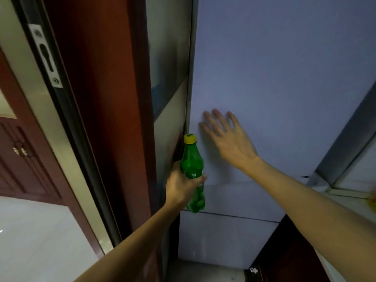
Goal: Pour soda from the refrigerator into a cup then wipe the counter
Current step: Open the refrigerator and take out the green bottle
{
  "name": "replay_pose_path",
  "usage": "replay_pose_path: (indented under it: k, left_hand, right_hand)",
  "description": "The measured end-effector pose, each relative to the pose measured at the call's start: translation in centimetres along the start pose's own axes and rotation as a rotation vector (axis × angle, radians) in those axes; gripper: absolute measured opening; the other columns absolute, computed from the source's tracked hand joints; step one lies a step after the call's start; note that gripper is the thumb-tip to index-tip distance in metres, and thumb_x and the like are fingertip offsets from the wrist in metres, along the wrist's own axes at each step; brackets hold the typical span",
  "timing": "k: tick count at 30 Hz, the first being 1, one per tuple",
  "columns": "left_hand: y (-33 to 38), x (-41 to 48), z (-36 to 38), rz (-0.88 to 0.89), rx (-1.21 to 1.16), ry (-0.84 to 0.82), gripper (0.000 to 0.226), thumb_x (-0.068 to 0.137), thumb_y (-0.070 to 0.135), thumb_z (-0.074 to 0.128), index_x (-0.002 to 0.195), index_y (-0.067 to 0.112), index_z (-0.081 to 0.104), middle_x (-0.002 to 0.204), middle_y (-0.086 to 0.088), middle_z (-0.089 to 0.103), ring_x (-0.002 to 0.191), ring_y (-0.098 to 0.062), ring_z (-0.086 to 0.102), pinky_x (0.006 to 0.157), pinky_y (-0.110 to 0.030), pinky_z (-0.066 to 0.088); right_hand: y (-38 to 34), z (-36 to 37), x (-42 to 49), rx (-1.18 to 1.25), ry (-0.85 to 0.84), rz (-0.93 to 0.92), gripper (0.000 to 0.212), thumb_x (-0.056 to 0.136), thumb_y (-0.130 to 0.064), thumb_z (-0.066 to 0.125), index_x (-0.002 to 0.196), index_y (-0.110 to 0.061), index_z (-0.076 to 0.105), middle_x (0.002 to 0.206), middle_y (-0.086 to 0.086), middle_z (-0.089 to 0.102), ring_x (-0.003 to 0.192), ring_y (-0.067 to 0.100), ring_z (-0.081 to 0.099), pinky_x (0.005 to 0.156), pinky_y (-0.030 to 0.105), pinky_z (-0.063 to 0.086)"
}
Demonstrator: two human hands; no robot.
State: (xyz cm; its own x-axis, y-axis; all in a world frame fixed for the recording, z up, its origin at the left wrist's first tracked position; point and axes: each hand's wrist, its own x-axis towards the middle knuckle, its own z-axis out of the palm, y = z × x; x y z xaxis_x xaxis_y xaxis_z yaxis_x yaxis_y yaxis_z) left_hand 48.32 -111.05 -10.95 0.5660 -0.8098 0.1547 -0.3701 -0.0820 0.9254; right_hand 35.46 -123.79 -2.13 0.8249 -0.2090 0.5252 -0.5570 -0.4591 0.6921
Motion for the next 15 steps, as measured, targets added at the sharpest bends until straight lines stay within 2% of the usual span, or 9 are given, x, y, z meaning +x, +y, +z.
replay_pose_path:
  k: [3,5,9,12,15]
  left_hand:
    - [-0.1,2.4,1.9,-0.027,-0.041,-0.004,0.064,0.064,0.040,0.088,0.116,0.018,0.059,0.103,0.006,0.068,0.092,-0.013,0.067,0.070,-0.023,0.054]
    - [0.0,4.0,3.1,-0.060,-0.054,0.003,0.062,0.065,0.035,0.089,0.116,0.018,0.057,0.100,0.009,0.064,0.088,-0.011,0.063,0.063,-0.016,0.047]
    - [0.3,6.7,5.4,-0.087,-0.013,0.046,0.060,0.066,0.029,0.089,0.111,0.015,0.053,0.095,0.007,0.059,0.086,-0.016,0.060,0.071,-0.029,0.048]
    - [0.4,8.3,6.6,-0.101,0.007,0.051,0.053,0.067,0.023,0.089,0.103,0.018,0.050,0.085,0.013,0.056,0.075,-0.010,0.057,0.064,-0.026,0.046]
    - [0.2,9.6,7.3,-0.111,-0.010,0.068,0.053,0.069,0.021,0.088,0.104,0.020,0.049,0.090,0.011,0.056,0.081,-0.015,0.059,0.070,-0.027,0.048]
  right_hand:
    - [0.9,3.0,0.4,0.048,0.026,-0.017,0.072,0.084,-0.007,0.057,0.151,-0.009,0.030,0.158,0.017,0.023,0.145,0.039,0.023,0.113,0.061,0.024]
    - [1.3,4.7,1.0,0.074,0.112,-0.032,0.071,0.082,-0.006,0.060,0.148,-0.008,0.036,0.156,0.017,0.030,0.143,0.039,0.028,0.111,0.062,0.026]
    - [2.3,8.2,2.0,0.125,0.271,-0.075,0.056,0.089,-0.004,0.047,0.144,-0.008,0.043,0.152,0.016,0.038,0.140,0.036,0.035,0.107,0.060,0.035]
    - [2.8,10.3,2.7,0.141,0.305,-0.079,0.049,0.097,-0.008,0.030,0.145,-0.007,0.040,0.153,0.015,0.037,0.141,0.034,0.034,0.107,0.057,0.033]
    - [3.1,12.0,3.9,0.162,0.265,-0.079,0.051,0.096,-0.011,0.032,0.146,-0.006,0.037,0.155,0.016,0.033,0.143,0.035,0.029,0.109,0.057,0.029]
